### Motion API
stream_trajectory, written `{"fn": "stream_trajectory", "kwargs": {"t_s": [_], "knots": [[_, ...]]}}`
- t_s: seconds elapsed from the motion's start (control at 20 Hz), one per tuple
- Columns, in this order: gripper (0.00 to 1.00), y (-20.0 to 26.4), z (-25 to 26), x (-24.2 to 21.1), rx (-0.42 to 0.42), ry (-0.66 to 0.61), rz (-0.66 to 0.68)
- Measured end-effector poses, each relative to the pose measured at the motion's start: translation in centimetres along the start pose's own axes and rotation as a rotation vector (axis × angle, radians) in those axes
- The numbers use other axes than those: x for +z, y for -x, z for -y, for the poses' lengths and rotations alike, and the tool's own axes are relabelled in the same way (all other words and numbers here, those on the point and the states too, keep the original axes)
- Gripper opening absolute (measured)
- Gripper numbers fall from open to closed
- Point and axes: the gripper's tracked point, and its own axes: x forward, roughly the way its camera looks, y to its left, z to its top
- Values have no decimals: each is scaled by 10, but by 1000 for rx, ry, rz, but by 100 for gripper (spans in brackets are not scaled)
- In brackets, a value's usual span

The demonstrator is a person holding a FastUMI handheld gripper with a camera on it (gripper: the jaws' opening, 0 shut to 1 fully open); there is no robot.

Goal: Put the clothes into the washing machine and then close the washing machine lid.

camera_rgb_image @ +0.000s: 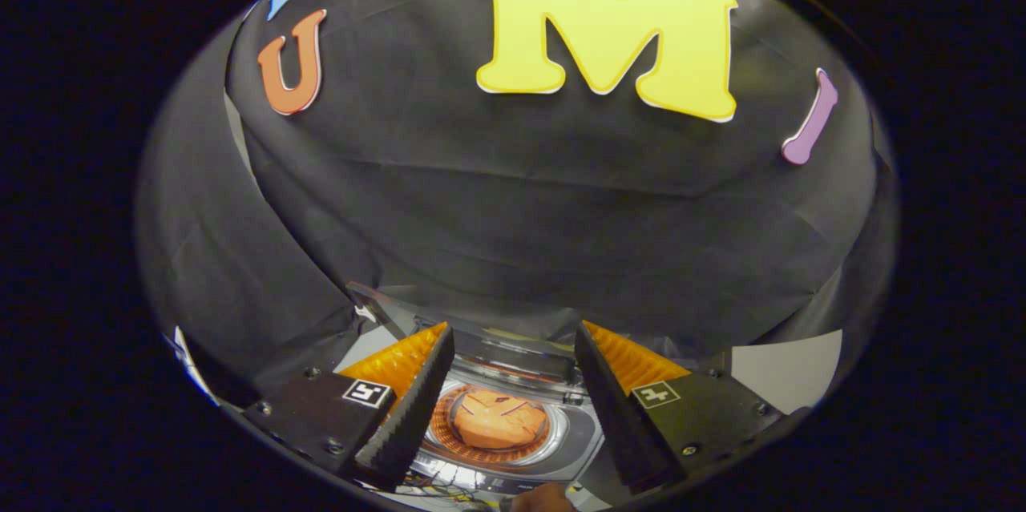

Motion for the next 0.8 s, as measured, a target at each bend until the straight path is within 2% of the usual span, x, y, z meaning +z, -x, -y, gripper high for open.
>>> {"fn": "stream_trajectory", "kwargs": {"t_s": [0.6, 0.8], "knots": [[95, -86, 13, -8, -14, -106, -165], [95, -92, 17, -18, -10, -173, -215]]}}
